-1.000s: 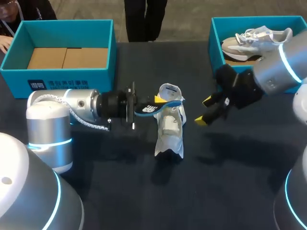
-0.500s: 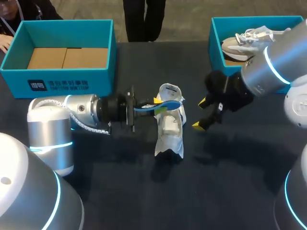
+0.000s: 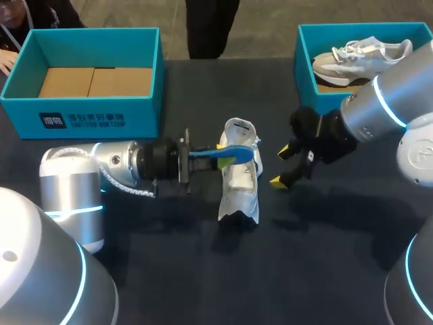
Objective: Take the shoe out of the shoebox, open the shoe tongue, remove and reinsert the insole, then place the shoe into the shoebox
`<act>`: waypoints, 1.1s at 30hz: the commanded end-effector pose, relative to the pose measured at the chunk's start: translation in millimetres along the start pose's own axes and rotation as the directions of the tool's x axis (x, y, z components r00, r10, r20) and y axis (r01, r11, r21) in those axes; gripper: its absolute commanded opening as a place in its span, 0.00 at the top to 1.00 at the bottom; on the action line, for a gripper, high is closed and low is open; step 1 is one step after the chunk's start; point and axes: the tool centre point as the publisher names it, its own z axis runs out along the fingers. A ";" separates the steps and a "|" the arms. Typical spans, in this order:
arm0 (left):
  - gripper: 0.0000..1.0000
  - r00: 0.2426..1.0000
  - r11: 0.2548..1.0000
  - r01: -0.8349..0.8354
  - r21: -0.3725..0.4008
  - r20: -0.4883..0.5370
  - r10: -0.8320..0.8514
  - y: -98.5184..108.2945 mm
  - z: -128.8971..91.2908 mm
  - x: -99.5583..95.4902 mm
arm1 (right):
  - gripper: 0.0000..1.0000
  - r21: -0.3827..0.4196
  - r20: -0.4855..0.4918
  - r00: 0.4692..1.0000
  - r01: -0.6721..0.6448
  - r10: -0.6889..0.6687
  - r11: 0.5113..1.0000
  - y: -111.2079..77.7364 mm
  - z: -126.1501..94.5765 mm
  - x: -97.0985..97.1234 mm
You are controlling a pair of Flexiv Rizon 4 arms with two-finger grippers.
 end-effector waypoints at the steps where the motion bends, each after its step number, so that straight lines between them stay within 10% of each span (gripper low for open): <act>1: 1.00 1.000 1.000 -0.022 -0.015 -0.018 0.021 0.6 -1.6 3.0 | 0.00 0.002 0.002 1.000 0.000 0.000 1.000 0.9 1.2 0.6; 33: 1.00 0.996 0.998 -0.043 -0.042 -0.079 0.040 30.4 12.6 15.4 | 0.00 0.002 0.002 1.000 0.000 0.000 1.000 0.9 1.2 0.6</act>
